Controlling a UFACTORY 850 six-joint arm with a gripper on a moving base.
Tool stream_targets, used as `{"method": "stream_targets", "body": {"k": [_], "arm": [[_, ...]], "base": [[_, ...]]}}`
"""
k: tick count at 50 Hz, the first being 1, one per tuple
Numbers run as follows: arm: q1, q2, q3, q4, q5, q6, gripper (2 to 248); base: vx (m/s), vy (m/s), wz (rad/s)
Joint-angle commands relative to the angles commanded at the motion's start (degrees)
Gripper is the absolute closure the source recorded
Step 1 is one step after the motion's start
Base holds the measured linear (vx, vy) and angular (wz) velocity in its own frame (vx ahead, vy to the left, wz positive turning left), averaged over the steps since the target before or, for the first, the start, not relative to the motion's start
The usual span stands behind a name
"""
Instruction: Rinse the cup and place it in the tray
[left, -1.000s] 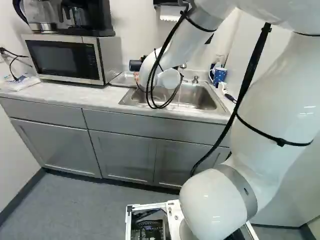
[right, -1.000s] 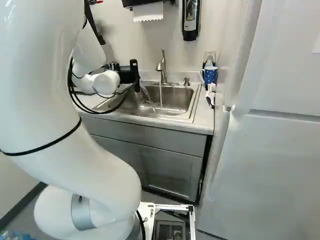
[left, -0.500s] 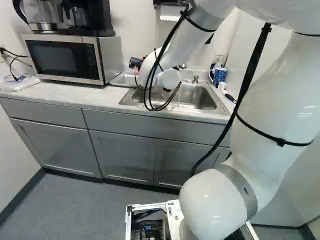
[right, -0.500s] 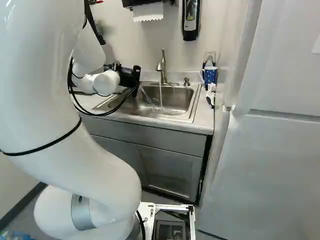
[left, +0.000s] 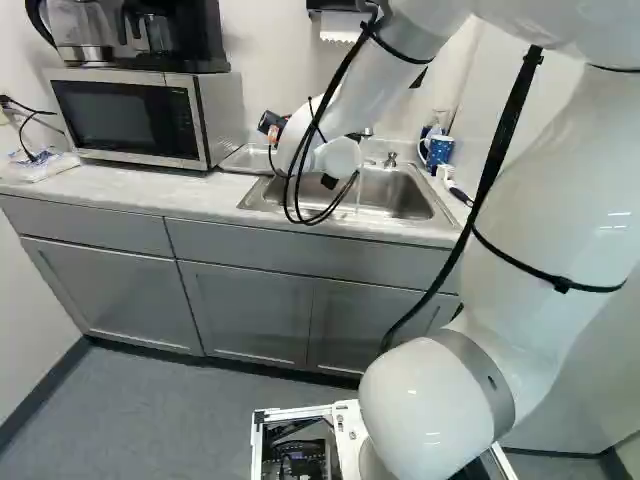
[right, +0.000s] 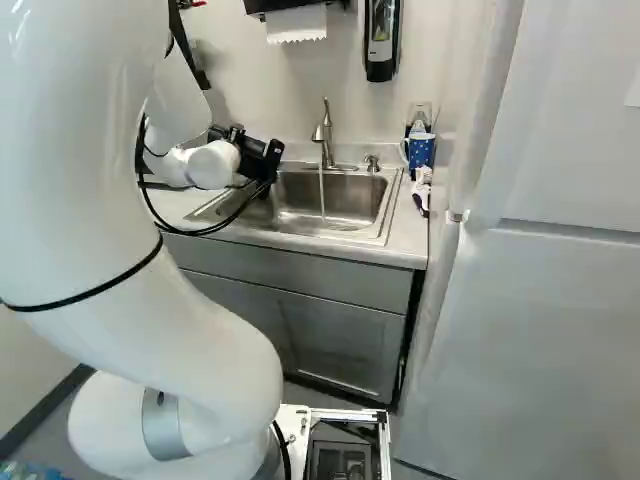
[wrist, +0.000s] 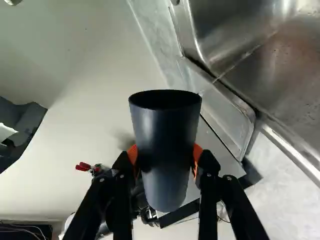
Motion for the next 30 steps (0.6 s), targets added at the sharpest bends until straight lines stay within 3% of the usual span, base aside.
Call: {"method": "stream_targets", "body": {"k": [30], "arm": [[0.0, 0.0, 0.0, 0.0, 0.0, 0.0, 128]], "base": [[0.000, 0.000, 0.000]]}}
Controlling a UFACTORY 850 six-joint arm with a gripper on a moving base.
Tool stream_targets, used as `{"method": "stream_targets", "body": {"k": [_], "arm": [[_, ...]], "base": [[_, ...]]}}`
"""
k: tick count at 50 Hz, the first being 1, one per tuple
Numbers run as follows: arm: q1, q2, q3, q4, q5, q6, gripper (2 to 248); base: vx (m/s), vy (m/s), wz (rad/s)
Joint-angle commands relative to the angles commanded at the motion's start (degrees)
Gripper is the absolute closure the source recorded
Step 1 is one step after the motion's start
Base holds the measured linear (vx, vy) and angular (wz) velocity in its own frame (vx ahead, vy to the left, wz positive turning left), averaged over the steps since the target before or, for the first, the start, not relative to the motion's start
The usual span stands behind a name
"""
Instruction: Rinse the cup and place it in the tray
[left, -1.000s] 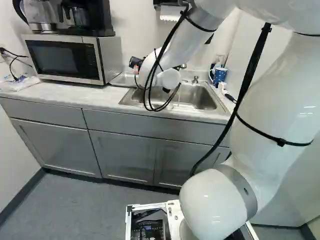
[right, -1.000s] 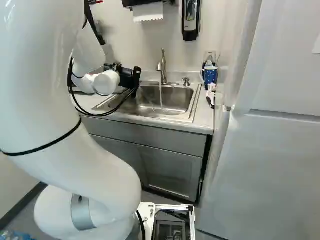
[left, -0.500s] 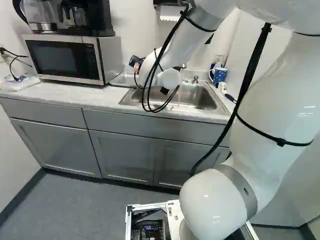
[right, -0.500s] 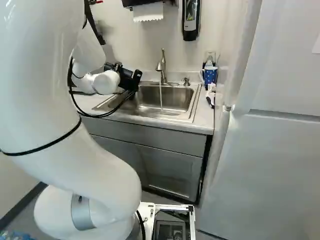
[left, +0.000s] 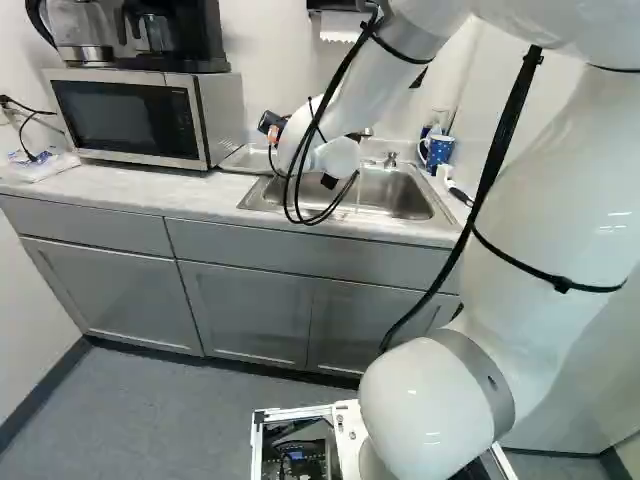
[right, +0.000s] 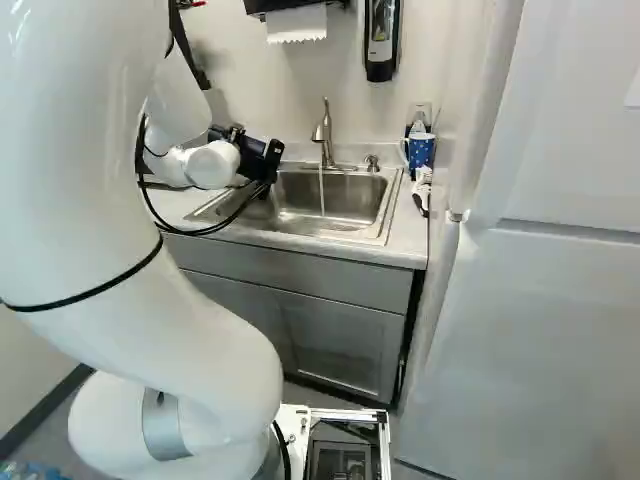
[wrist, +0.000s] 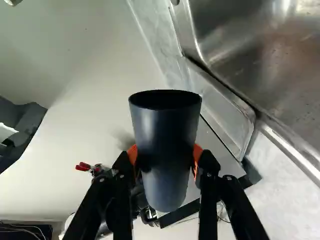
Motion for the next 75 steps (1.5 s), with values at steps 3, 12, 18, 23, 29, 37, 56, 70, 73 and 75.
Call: {"method": "stream_targets", "body": {"k": [3, 12, 18, 23, 29, 37, 56, 70, 73, 75], "arm": [[0.0, 0.0, 0.0, 0.0, 0.0, 0.0, 128], [0.0, 0.0, 0.0, 0.0, 0.0, 0.0, 128], [0.0, 0.0, 0.0, 0.0, 0.0, 0.0, 128], [0.0, 0.0, 0.0, 0.0, 0.0, 0.0, 128], [0.0, 0.0, 0.0, 0.0, 0.0, 0.0, 128], [0.0, 0.0, 0.0, 0.0, 0.0, -1.0, 128], [0.0, 0.0, 0.0, 0.0, 0.0, -11.5, 128], [0.0, 0.0, 0.0, 0.0, 0.0, -19.9, 128], [0.0, 0.0, 0.0, 0.0, 0.0, -21.7, 128], [0.0, 0.0, 0.0, 0.0, 0.0, -22.9, 128]], "base": [[0.000, 0.000, 0.000], [0.000, 0.000, 0.000], [0.000, 0.000, 0.000], [0.000, 0.000, 0.000], [0.000, 0.000, 0.000], [0.000, 0.000, 0.000], [0.000, 0.000, 0.000], [0.000, 0.000, 0.000], [0.000, 0.000, 0.000], [0.000, 0.000, 0.000]]}}
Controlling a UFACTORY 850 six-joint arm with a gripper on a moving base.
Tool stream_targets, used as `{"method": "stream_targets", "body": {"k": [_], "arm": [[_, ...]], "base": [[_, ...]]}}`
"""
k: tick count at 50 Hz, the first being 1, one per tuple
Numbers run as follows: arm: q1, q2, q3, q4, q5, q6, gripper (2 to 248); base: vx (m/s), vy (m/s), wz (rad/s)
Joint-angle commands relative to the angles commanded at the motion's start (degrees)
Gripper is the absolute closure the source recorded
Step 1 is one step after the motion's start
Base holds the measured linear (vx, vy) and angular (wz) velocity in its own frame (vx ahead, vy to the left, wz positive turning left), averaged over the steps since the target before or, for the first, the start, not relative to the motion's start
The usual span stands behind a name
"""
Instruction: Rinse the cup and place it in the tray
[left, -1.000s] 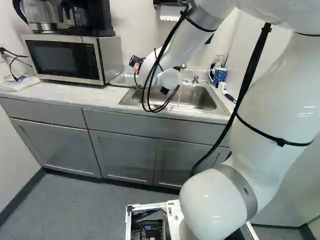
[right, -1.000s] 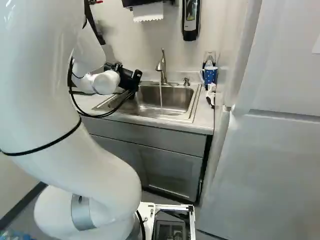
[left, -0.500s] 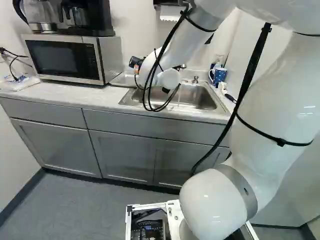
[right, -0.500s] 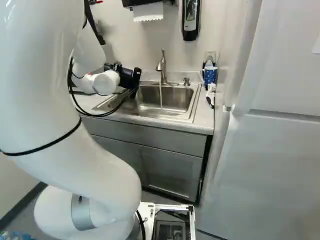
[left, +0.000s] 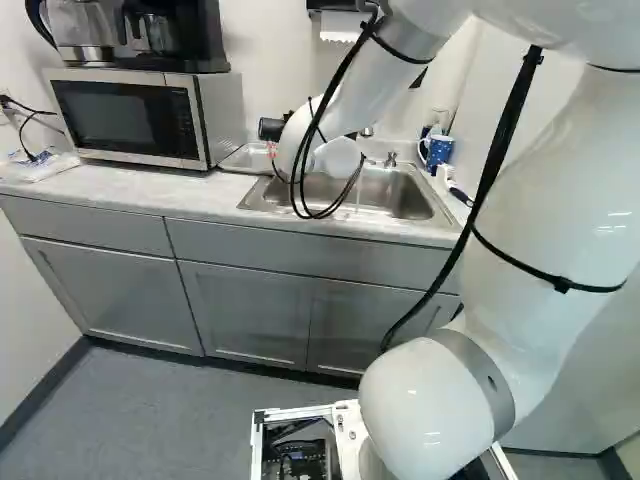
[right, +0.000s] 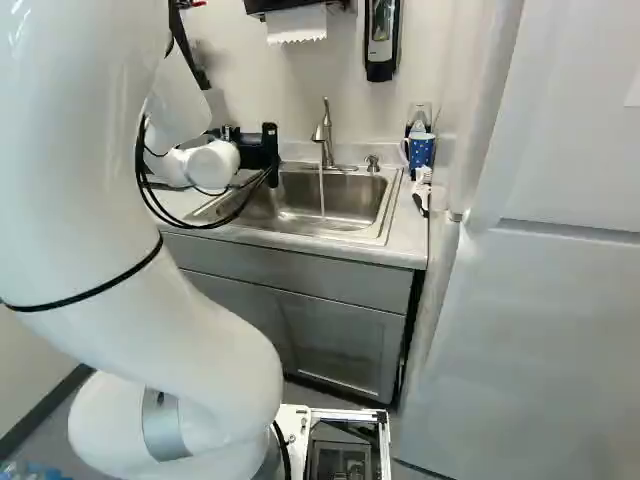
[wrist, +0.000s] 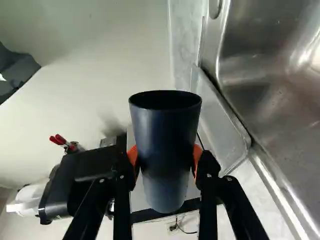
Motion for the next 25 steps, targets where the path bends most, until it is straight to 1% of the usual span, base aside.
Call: {"method": "stream_targets", "body": {"k": [25], "arm": [[0.0, 0.0, 0.0, 0.0, 0.0, -15.1, 128]], "base": [[0.000, 0.000, 0.000]]}}
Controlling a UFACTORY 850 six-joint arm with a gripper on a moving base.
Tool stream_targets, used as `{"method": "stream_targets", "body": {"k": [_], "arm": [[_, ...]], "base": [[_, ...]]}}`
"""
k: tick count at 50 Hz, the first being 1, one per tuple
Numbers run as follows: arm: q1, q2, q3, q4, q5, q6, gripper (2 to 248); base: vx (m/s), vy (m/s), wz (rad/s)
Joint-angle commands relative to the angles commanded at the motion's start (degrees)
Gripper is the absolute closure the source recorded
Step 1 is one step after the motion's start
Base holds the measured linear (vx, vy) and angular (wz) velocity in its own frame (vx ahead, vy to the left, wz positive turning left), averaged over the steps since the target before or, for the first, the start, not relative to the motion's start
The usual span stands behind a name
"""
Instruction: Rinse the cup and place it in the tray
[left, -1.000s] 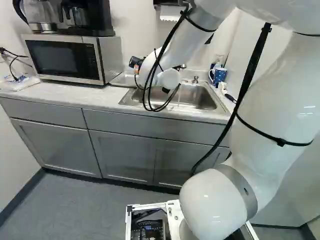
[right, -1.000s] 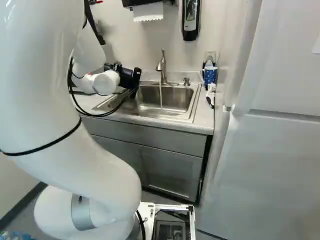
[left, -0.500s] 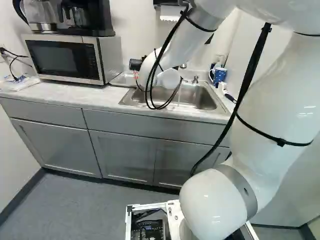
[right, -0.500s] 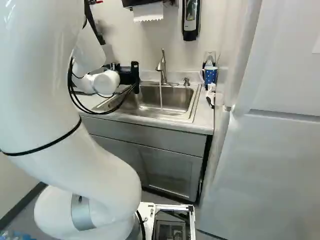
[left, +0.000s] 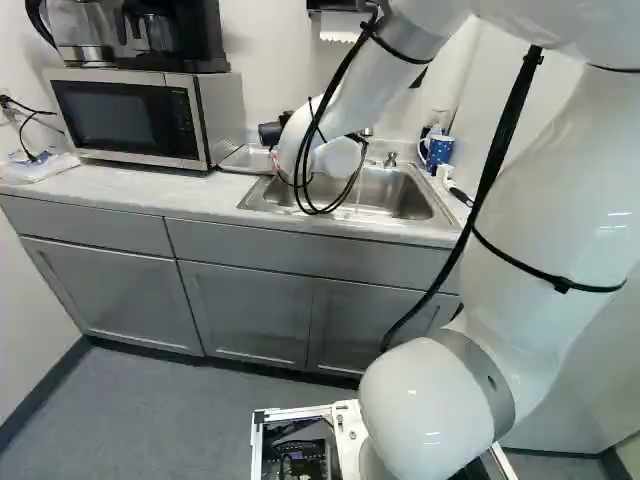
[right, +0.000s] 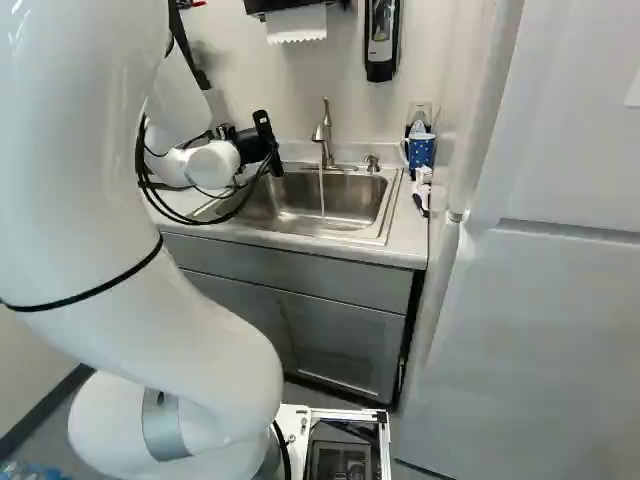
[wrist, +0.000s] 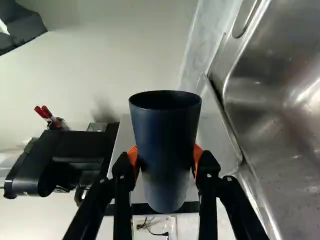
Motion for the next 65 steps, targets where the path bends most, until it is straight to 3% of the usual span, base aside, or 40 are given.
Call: {"method": "stream_targets", "body": {"k": [65], "arm": [[0.0, 0.0, 0.0, 0.0, 0.0, -39.4, 128]], "base": [[0.000, 0.000, 0.000]]}}
